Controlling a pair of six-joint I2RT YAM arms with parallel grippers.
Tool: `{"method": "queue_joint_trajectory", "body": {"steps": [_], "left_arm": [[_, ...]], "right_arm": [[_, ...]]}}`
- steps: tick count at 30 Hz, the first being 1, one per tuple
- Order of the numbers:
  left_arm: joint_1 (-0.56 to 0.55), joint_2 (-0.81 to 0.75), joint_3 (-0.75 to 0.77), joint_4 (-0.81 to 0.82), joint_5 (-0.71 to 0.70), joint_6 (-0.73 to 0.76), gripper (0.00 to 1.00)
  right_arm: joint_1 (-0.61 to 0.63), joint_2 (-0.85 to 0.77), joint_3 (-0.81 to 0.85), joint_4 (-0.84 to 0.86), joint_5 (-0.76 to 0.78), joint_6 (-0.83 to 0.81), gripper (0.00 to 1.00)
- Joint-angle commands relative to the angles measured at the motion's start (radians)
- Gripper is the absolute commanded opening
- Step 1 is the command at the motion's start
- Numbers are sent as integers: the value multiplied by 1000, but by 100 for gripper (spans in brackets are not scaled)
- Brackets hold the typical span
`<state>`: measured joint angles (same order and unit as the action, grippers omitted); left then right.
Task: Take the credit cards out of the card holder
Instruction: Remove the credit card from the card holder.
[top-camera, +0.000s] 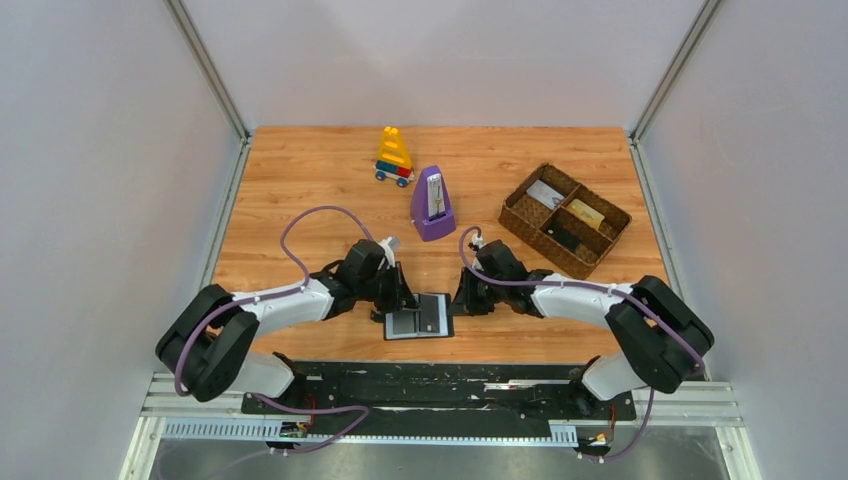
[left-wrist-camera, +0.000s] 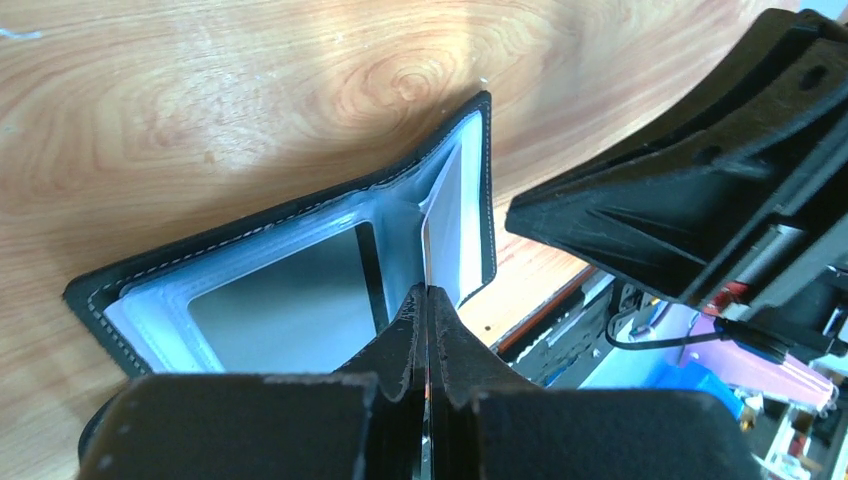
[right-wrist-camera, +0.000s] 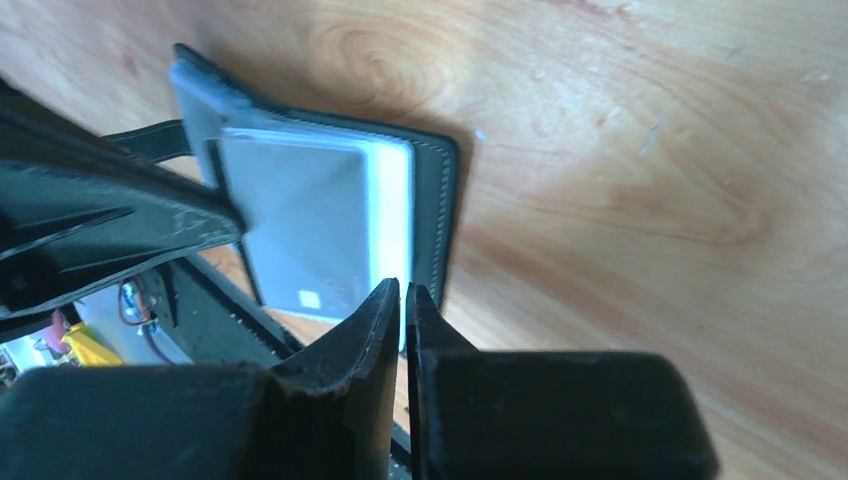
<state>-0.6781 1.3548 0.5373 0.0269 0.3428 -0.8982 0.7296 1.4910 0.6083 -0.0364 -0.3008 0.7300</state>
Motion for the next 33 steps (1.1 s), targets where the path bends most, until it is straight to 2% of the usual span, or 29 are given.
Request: {"method": "queue_joint_trajectory", "body": {"steps": [1,6,10,13,15,16,17,25,33], "left_arm": [[6,42,45,88,92,33,0],[5,76,48,113,107,27,0],[6,82,46,119,114,24,11],[6,79,44,118,110,25,15],[6,76,41,117,109,25,10],[6,72,38,116,106,24,3],[6,67,37,115,103,23,1],[6,37,25,94,63,22,0],[6,-65,43,-75,-63,55,0]], "right_arm": [[6,-75,21,-5,-56,-14,10],[14,-56,42,13,-87,-14,11],[16,-23,44,64,-125,-8,11],[16,15,44,105,-152,3,10],[16,34,37,118,-156,8,10],[16,41,33,119,-148,12,10],[16,46,27,117,-136,16,9],[12,65,-1,79,-59,19,7],[11,45,-7,58,-31,2,7]]}}
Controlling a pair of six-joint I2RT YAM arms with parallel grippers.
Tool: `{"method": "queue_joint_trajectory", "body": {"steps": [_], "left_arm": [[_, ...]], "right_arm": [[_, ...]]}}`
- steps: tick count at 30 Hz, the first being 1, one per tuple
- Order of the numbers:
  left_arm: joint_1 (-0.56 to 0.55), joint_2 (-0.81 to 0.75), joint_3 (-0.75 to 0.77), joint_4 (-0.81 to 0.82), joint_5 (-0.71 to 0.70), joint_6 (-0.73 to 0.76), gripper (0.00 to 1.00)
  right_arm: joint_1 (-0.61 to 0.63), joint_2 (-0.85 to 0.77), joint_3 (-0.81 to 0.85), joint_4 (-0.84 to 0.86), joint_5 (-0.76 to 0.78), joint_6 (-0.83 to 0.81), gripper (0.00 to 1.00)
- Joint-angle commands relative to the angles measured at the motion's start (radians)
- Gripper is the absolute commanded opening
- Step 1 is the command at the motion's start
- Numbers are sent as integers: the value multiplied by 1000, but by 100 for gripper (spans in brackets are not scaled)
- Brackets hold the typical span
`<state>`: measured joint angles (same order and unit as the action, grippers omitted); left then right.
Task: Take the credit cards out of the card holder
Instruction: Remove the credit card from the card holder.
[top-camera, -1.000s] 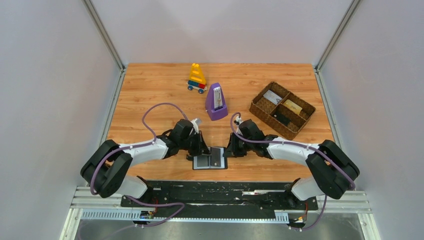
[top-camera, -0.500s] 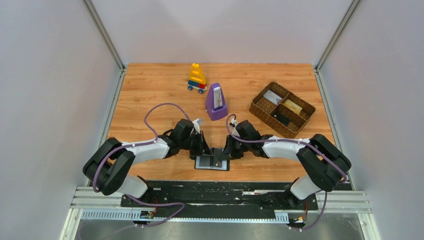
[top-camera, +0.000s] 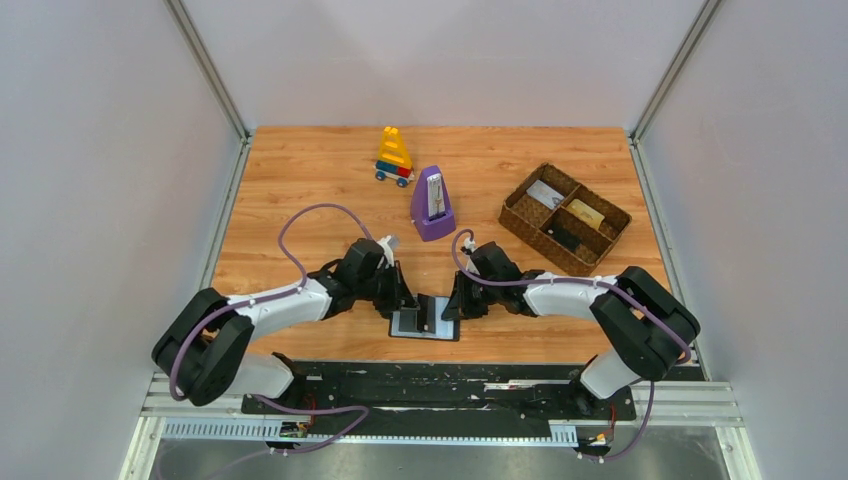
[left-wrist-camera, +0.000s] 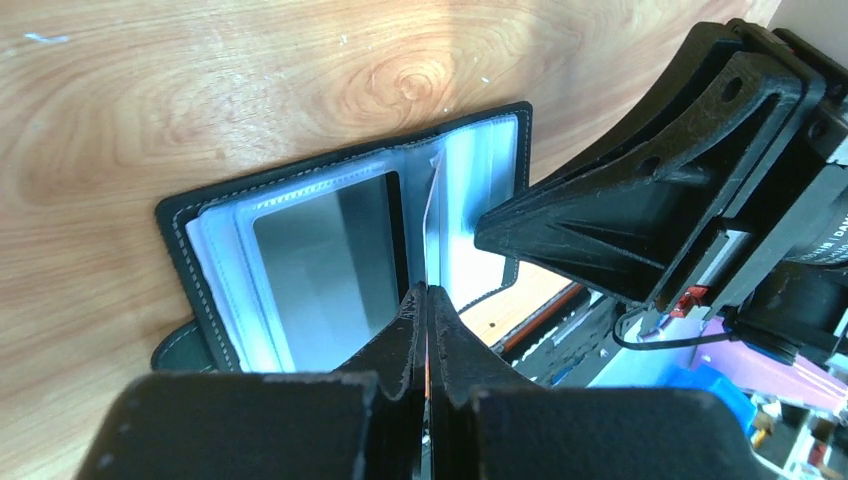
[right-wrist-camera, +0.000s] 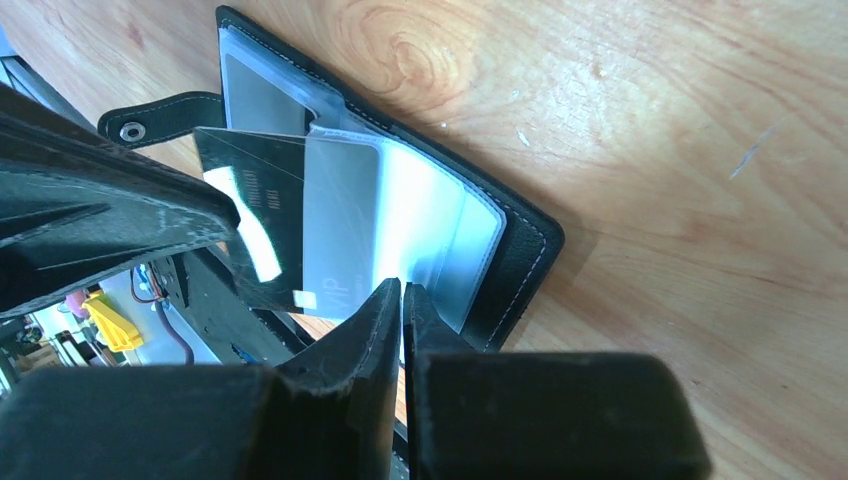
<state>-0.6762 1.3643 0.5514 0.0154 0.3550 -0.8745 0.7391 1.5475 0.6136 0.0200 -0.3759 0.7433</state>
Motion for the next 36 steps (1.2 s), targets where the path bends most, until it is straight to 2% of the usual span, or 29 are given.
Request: {"method": "queue_joint_trajectory", "body": {"steps": [1,7,12,22,26,29,36], "left_arm": [[4,-83,27,-67,-86,29,0],[6,-132,23,-105,-107,32,0],[8,-158,25,-126,-107,53,0],[10,-223,25,-172,-98,84,0],[10,-260,28,-182,-68,116,0],[9,-274,28,-179,-26,148,0],[10,-300,29,-137,153,196,0]], "right_arm": [[2,-13,-10,3,45,-14,7],[-1,-30,1,-15,54,-36,7],[-2,-103,-2,-16,34,-90,9],[-4,-253,6,-14,-28,-196,22],[-15,-249,40,-15,-65,-273,32],[-40,-243,73,-15,-158,-349,39],[-96,-245,132,-15,-321,-495,45]]}}
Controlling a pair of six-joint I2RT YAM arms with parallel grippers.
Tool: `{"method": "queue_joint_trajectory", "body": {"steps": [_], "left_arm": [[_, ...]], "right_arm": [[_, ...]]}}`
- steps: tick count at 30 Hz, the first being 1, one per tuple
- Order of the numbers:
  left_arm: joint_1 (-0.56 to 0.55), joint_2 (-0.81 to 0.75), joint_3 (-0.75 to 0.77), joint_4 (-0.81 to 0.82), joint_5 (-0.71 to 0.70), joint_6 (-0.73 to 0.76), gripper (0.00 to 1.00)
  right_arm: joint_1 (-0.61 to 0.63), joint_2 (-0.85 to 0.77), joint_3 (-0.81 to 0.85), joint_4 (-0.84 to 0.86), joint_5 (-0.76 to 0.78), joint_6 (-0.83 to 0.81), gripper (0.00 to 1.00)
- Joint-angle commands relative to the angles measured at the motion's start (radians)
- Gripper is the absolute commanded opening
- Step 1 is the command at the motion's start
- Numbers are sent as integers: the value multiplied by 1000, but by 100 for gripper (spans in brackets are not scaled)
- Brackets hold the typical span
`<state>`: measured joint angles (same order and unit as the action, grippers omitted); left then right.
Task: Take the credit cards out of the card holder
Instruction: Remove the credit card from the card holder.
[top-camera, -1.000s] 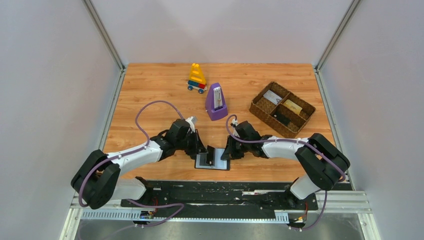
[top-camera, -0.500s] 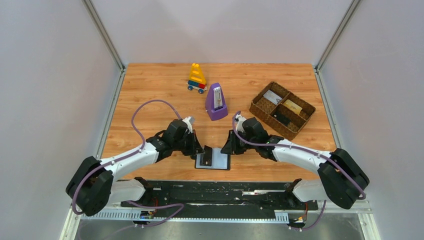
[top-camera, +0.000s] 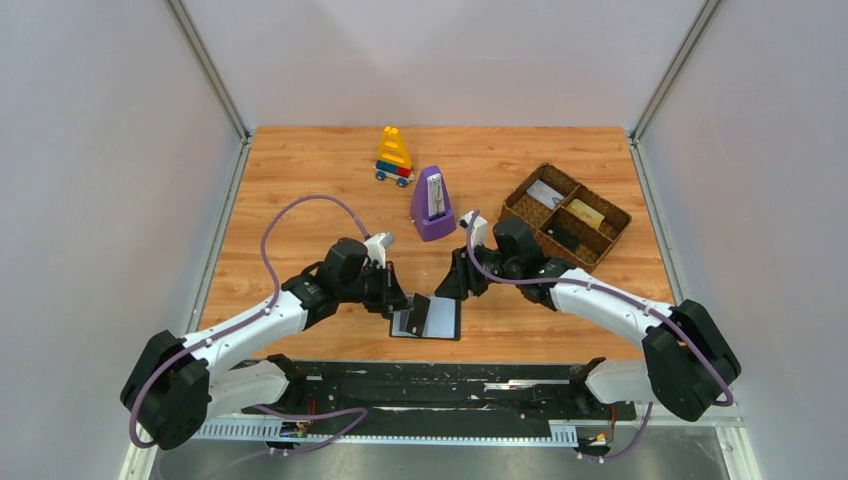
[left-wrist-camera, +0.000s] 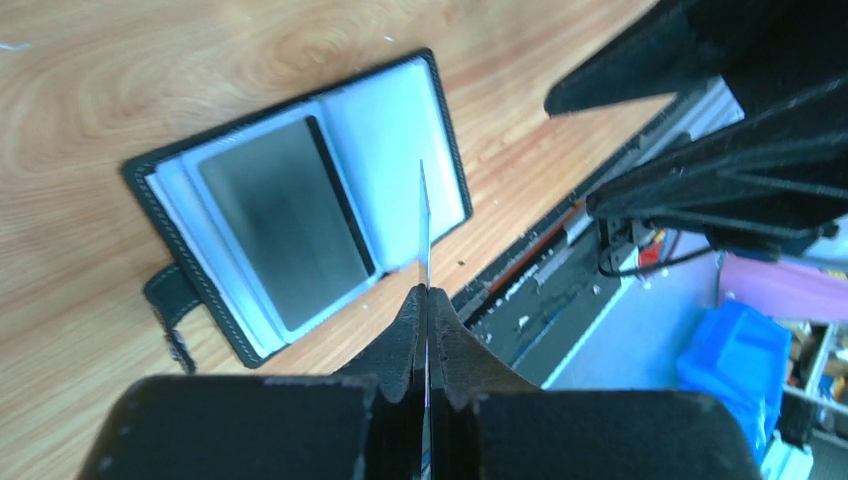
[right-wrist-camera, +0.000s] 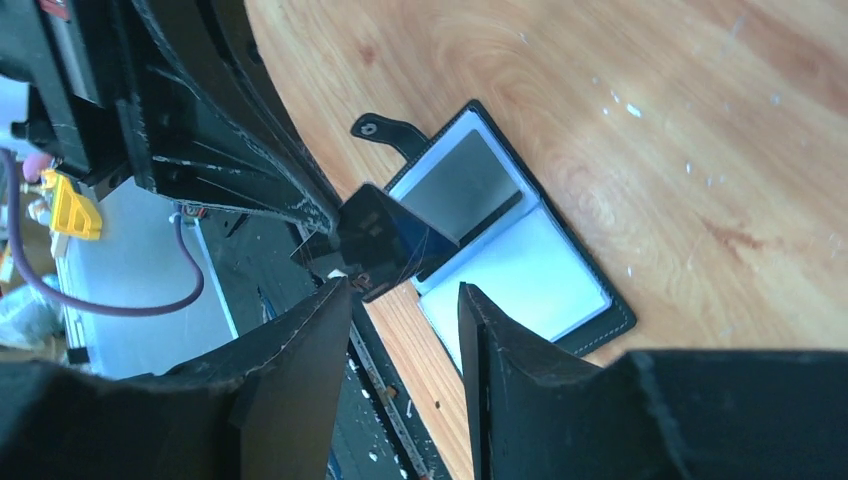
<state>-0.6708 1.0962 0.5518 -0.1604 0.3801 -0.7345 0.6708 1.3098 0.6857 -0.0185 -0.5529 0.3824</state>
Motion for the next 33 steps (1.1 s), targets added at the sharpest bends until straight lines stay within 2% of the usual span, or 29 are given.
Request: {"method": "queue_joint_trajectory", "body": {"steps": [1,4,8,24,28,33], "left_arm": [[5,-33,29,50,161,62,0],[5,-35,37,67,221,75,0],[5,-36,54,60,276,107,0],[5,-11,55,108,342,114,0],[5,-4,56,108,340,115,0],[5,1,58,100,330,119,0]], "right_arm": [[-37,6,70,0,-182,-149,45],[-52,48,107,-40,-307,-188,40],[-53,92,136,-76,-450,-231,43],[-44,148,153,-127,-479,-275,45],[-42,149,154,-126,-460,-272,33],[-42,121,141,-105,-452,-255,5]]}}
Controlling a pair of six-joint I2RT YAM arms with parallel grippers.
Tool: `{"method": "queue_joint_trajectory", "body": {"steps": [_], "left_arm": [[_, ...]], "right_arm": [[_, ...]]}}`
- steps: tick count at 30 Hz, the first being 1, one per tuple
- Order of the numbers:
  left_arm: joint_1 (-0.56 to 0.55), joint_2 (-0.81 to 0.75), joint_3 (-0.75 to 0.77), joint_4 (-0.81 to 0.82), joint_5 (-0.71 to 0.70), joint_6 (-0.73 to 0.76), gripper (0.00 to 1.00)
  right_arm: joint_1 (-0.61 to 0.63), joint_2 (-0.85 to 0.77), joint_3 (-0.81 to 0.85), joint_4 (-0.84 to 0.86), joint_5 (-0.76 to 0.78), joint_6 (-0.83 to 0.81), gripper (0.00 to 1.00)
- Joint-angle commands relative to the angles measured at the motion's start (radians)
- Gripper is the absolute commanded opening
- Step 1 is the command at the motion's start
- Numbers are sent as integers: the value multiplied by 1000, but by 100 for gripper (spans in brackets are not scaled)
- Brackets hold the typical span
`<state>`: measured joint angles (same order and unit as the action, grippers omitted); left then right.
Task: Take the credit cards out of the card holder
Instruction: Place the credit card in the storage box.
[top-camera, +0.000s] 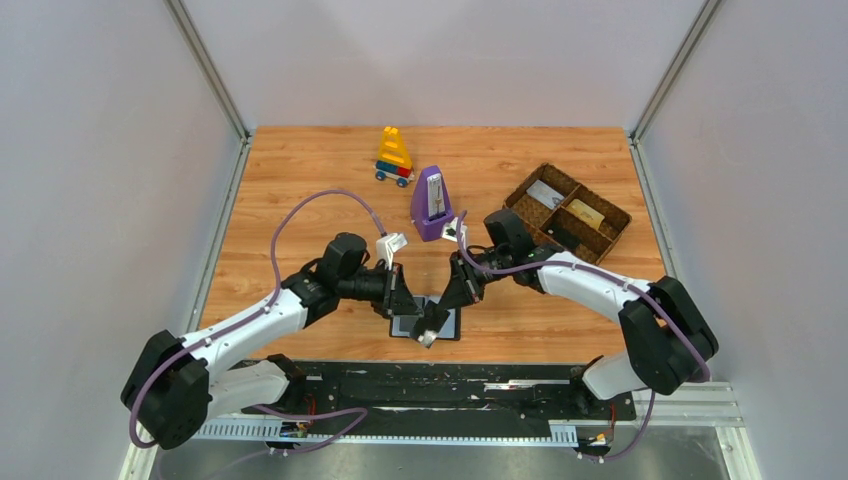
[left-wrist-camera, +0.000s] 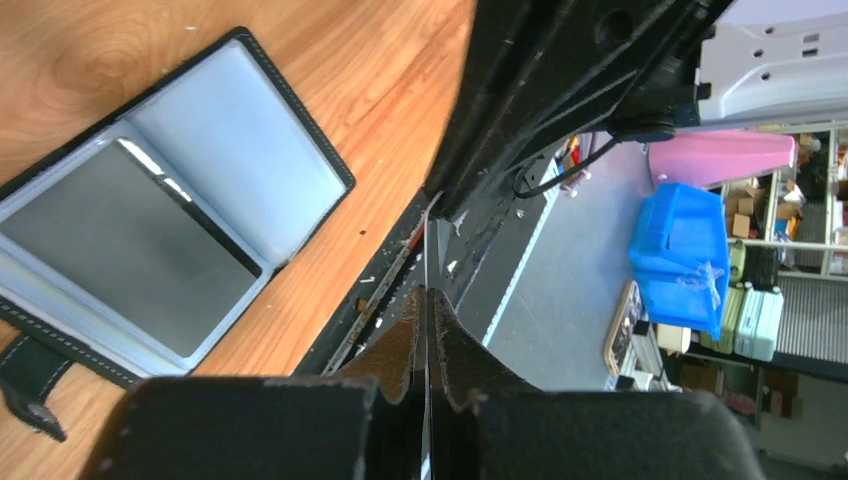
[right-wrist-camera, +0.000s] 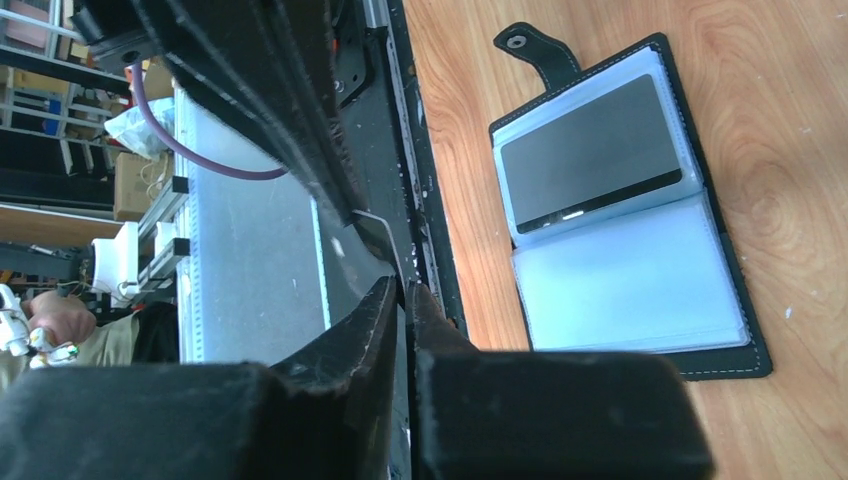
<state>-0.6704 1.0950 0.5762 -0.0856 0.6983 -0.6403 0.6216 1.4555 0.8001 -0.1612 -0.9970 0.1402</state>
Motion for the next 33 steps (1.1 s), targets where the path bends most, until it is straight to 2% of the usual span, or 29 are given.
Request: {"method": "queue_joint_trajectory", "body": {"steps": [1,3,5,7,10,13,17,19,28,33], "left_arm": [[4,4,35,20,-2,26,0],[5,9,51,-24,-43,40,6],[4,11,82,-73,-85,61,17],[4,6,104,-123,-130,76,35],[5,-8,135,-192,-217,100,47],[5,-24,184,-263,-289,115,74],[5,-37,259,-361,-364,160,96],[5,-44,302,-418,-410,186,99],[5,-58,473,-646,-573,288,100],[4,-84,475,-700,-609,333,100]], "right_arm": [[7,-34,21,48,1,-2,0],[7,-50,10,57,24,16,0],[7,-61,2,57,33,37,0],[6,-68,-6,58,50,67,0],[4,-77,-16,60,98,113,0],[-9,-100,-30,54,165,158,0],[-54,-163,-38,40,264,233,0],[-88,-207,-35,22,339,270,0],[-392,-395,-21,-15,534,404,0],[-597,-429,10,-74,687,424,0]]}}
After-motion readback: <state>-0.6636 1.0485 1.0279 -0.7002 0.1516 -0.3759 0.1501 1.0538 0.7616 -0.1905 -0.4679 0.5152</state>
